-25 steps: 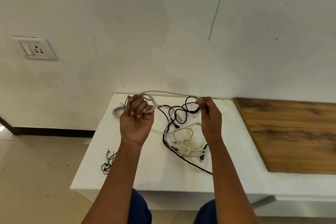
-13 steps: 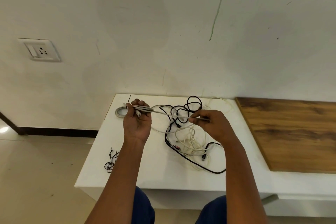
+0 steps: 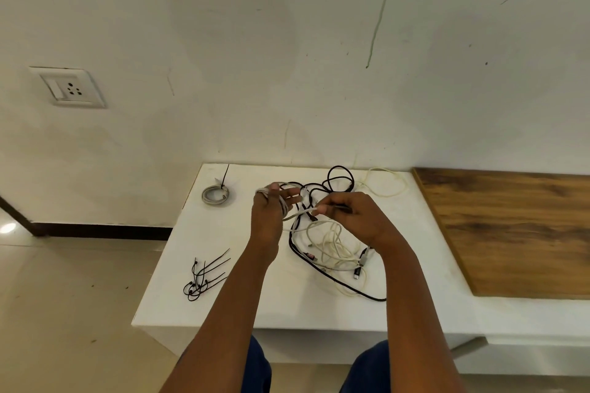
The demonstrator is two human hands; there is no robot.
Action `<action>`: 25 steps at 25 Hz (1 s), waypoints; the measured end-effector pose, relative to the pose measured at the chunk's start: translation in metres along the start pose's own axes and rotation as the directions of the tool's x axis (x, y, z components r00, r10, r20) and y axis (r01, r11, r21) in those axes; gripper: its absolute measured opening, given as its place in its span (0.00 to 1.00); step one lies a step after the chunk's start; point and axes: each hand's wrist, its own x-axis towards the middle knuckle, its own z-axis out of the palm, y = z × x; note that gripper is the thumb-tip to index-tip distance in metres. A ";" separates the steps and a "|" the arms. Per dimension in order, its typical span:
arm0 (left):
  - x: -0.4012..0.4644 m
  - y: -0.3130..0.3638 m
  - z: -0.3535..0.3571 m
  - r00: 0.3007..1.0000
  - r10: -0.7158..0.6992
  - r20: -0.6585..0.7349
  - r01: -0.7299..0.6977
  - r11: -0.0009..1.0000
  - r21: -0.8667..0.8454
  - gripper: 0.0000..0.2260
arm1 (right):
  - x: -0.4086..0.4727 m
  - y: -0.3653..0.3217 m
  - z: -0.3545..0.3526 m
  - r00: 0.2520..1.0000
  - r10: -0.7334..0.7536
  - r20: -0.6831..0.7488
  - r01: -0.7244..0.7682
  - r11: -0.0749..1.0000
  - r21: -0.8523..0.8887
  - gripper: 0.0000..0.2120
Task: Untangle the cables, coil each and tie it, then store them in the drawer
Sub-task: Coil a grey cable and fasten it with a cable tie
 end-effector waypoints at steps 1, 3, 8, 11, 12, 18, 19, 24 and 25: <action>-0.002 -0.001 0.002 0.999 0.023 0.037 -0.026 0.998 0.057 0.12 | 0.001 0.002 0.000 1.000 -0.006 -0.031 0.006 1.000 -0.022 0.05; -0.006 -0.002 0.005 0.995 0.043 0.093 -0.064 0.972 0.226 0.11 | 0.003 0.005 0.001 0.995 -0.034 -0.096 0.024 0.994 -0.103 0.06; -0.014 -0.002 0.009 0.961 -0.015 0.276 -0.093 0.923 0.374 0.11 | 0.005 0.009 0.005 0.966 -0.137 -0.221 0.107 0.984 -0.144 0.05; -0.016 -0.001 0.009 0.944 -0.078 0.320 -0.046 0.930 0.365 0.15 | 0.006 0.009 0.004 0.938 -0.192 -0.289 0.149 0.975 -0.166 0.03; -0.017 -0.001 0.009 0.938 -0.107 0.330 -0.024 0.928 0.372 0.17 | 0.006 0.008 0.005 0.931 -0.202 -0.303 0.156 0.973 -0.169 0.03; -0.016 0.007 0.008 0.839 -0.266 0.474 0.140 0.948 0.285 0.23 | 0.009 0.006 0.006 0.918 -0.212 -0.335 0.180 0.976 -0.122 0.04; -0.016 0.008 0.008 0.816 -0.275 0.509 0.181 0.957 0.226 0.21 | 0.009 0.005 0.006 0.921 -0.201 -0.333 0.180 0.979 -0.093 0.05; -0.015 0.014 0.006 0.720 -0.310 0.621 0.387 0.922 0.012 0.16 | 0.011 0.007 0.012 0.952 -0.107 -0.286 0.127 0.991 0.051 0.09; -0.015 0.014 0.006 0.701 -0.300 0.647 0.410 0.912 -0.023 0.16 | 0.012 0.008 0.013 0.959 -0.070 -0.273 0.104 0.988 0.112 0.09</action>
